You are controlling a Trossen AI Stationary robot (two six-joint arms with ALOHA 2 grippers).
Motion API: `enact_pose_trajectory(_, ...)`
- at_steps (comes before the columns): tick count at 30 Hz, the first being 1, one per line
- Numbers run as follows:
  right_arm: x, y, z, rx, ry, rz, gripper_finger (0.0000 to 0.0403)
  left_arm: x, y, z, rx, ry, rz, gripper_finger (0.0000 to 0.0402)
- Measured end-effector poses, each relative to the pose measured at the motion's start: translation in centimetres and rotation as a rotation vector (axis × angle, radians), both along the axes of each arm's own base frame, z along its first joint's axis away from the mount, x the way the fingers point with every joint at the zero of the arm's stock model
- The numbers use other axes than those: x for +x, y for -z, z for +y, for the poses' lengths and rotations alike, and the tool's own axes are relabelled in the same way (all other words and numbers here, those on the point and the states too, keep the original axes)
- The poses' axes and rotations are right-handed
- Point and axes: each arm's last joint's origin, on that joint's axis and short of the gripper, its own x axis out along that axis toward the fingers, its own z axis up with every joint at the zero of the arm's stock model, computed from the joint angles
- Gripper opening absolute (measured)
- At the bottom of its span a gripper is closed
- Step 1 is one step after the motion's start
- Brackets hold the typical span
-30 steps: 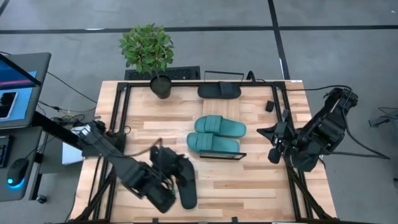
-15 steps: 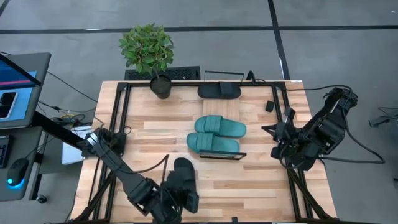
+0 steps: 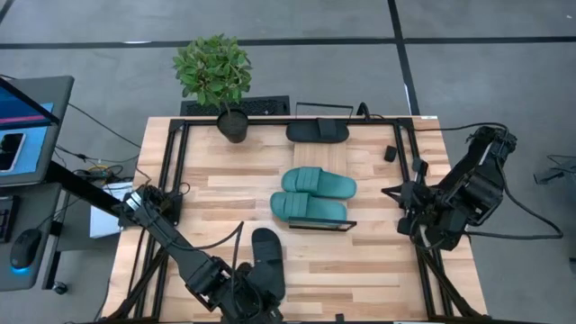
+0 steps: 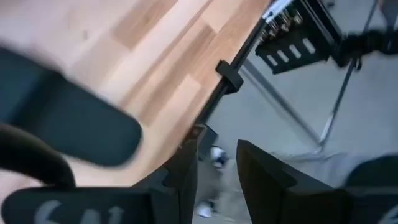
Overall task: Pick and place slides into the shelf
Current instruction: Put the black slide on the shelf
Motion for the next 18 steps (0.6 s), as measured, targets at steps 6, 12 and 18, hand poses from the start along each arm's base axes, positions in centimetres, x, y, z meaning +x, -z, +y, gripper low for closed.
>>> enact_pose_trajectory(6,-0.3,0.0,0.3,0.047,0.012,-0.025,0.0000,1.2,1.7,-0.1,0.151,0.194,0.004,0.0098)
enact_pose_trajectory(12,-0.5,0.0,0.5,0.094,0.033,-0.047,0.0000,2.2,6.3,-1.5,0.242,0.387,0.129,0.0098)
enact_pose_trajectory(18,-0.4,0.0,0.5,0.153,0.085,-0.074,0.0000,1.9,9.9,-1.7,0.351,0.407,0.302,0.0098)
